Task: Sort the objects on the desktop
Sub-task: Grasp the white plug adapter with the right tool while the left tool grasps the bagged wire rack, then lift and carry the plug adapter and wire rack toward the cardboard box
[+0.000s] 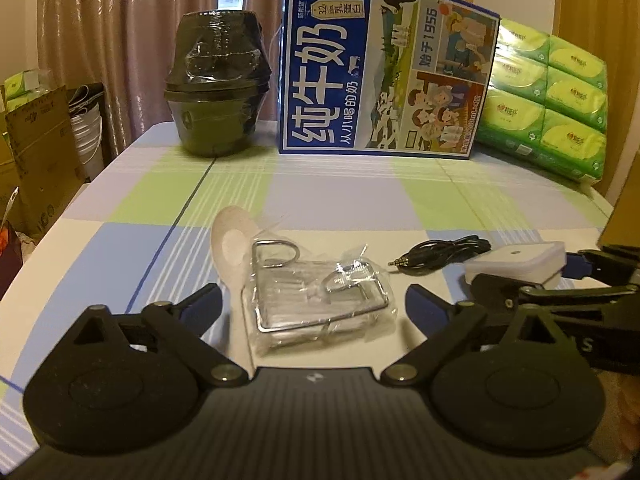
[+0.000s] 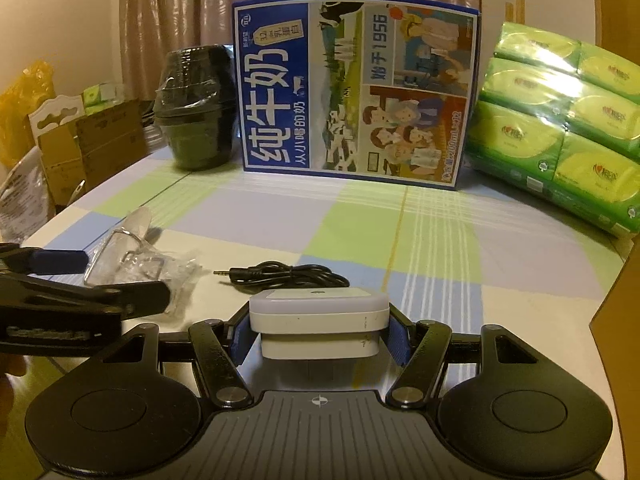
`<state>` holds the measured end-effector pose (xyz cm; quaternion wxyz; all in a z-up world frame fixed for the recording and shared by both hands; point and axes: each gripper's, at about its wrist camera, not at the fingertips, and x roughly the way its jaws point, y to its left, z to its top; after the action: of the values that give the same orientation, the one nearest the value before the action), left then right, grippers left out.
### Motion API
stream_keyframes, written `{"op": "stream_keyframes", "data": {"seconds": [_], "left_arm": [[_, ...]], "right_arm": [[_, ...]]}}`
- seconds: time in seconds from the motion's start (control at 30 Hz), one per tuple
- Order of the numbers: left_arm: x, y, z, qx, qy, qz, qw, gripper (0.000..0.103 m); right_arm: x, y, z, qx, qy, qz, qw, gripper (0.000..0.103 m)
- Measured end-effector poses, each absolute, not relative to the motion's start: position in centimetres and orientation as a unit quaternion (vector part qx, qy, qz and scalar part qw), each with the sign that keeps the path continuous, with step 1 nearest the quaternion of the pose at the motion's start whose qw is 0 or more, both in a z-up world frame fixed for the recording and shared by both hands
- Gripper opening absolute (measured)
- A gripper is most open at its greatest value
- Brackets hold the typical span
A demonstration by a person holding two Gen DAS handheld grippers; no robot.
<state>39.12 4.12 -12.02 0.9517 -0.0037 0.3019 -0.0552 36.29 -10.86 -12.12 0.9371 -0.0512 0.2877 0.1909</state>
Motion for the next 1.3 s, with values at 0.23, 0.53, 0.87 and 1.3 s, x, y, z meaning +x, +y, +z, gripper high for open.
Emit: {"op": "stream_keyframes", "data": {"seconds": [0.23,0.53,0.87,1.3], "left_arm": [[39.7,2.9,-13.0,0.033,0.3,-0.038,0.953,0.081],[37.8,2.2,-13.0,0.068,0.301,-0.053,0.95,0.067],[32.1,1.6,-12.2,0.088,0.325,-0.089,0.937,0.066],[23.3,1.7,-8.6,0.087,0.333,-0.1,0.934,0.066]], "right_arm": [[36.3,-11.0,-12.2,-0.047,0.285,0.19,0.938,0.062],[35.7,-11.5,-12.0,-0.049,0.291,0.191,0.936,0.062],[31.0,-12.7,-11.2,-0.061,0.316,0.202,0.925,0.062],[22.7,-15.9,-6.5,-0.062,0.313,0.198,0.927,0.062]]}}
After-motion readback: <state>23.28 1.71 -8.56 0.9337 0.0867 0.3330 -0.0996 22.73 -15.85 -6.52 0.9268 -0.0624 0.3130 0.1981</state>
